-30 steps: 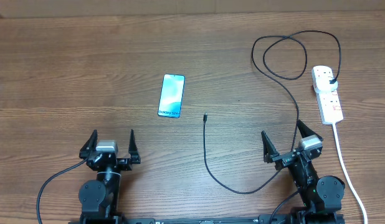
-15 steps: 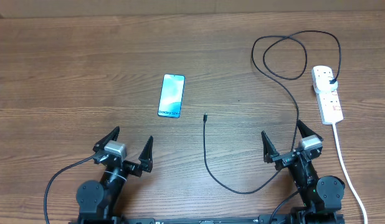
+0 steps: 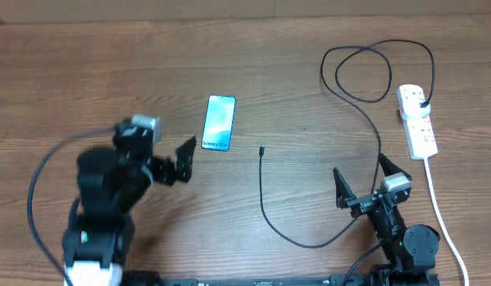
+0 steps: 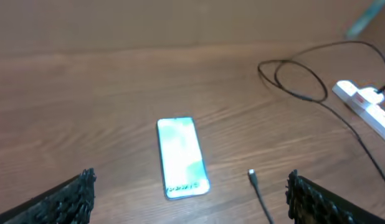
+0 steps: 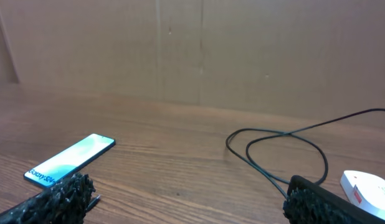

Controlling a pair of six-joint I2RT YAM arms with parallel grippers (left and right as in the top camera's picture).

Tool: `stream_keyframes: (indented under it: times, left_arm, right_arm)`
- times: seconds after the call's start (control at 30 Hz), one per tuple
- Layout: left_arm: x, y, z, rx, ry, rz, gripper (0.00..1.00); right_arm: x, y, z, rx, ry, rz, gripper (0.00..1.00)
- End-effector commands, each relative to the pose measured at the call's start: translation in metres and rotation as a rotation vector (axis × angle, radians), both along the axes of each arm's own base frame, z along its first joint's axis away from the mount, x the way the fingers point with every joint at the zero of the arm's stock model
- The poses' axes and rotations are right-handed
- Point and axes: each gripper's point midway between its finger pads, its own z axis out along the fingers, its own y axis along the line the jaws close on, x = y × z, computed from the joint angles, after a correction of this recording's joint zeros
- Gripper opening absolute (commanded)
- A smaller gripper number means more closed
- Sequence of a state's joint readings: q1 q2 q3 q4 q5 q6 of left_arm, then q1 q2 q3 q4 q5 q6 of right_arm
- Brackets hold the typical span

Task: Plug charger to phone and switch on socket
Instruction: 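Move the left gripper over the phone and lower onto it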

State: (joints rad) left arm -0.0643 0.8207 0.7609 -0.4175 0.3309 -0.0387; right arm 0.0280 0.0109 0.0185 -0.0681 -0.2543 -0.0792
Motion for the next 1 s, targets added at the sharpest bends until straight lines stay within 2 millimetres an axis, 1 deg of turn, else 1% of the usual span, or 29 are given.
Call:
stream_keyframes:
  times: [0.0, 0.07, 0.13, 0.17, 0.2, 0.27, 0.3, 0.33, 0.37, 0.6, 0.67, 0.8, 0.83, 0.87, 0.97]
  left_arm:
    - [0.029, -0.016, 0.017, 0.132, 0.037, -0.034, 1.00]
    - [0.048, -0.031, 0.009, 0.250, 0.097, -0.039, 1.00]
    - [0.060, -0.043, -0.001, 0.293, 0.136, -0.049, 1.00]
    - [0.062, -0.046, -0.004, 0.295, 0.143, -0.057, 1.00]
    - [0.069, -0.053, -0.013, 0.291, 0.158, -0.073, 1.00]
    - [0.074, -0.059, -0.023, 0.280, 0.177, -0.094, 1.00]
    - [0.077, -0.065, -0.031, 0.269, 0.195, -0.119, 1.00]
    - [0.079, -0.067, -0.035, 0.267, 0.203, -0.125, 1.00]
    - [0.083, -0.068, -0.046, 0.273, 0.228, -0.128, 1.00]
    - [0.090, -0.072, -0.091, 0.298, 0.337, -0.145, 1.00]
    - [0.093, -0.073, -0.097, 0.299, 0.346, -0.145, 1.00]
    - [0.103, -0.075, -0.112, 0.225, 0.396, -0.063, 1.00]
    - [0.105, -0.073, -0.119, 0.215, 0.420, -0.027, 1.00]
    - [0.106, -0.072, -0.123, 0.214, 0.433, -0.012, 1.00]
    - [0.111, -0.078, -0.145, 0.264, 0.486, 0.010, 1.00]
  right_arm:
    - [0.000, 0.000, -0.002, -0.004, -0.005, -0.002, 1.00]
    - [0.000, 0.000, -0.002, -0.004, -0.005, -0.002, 1.00]
    - [0.000, 0.000, -0.002, -0.004, -0.005, -0.002, 1.00]
    - [0.000, 0.000, -0.002, -0.004, -0.005, -0.002, 1.00]
    - [0.000, 0.000, -0.002, -0.004, -0.005, -0.002, 1.00]
    - [0.000, 0.000, -0.002, -0.004, -0.005, -0.002, 1.00]
    - [0.000, 0.000, -0.002, -0.004, -0.005, -0.002, 1.00]
    - [0.000, 0.000, -0.002, -0.004, -0.005, -0.002, 1.00]
    - [0.000, 0.000, -0.002, -0.004, -0.005, -0.002, 1.00]
    - [0.000, 0.000, -0.002, -0.004, -0.005, -0.002, 1.00]
    - [0.000, 0.000, -0.002, -0.004, -0.005, -0.002, 1.00]
    - [0.000, 0.000, -0.002, -0.004, -0.005, -0.002, 1.00]
    - [0.000, 0.000, -0.002, -0.004, -0.005, -0.002, 1.00]
    - [0.000, 0.000, -0.002, -0.004, -0.005, -0.002, 1.00]
    - [0.000, 0.000, -0.002, -0.004, -0.005, -0.002, 1.00]
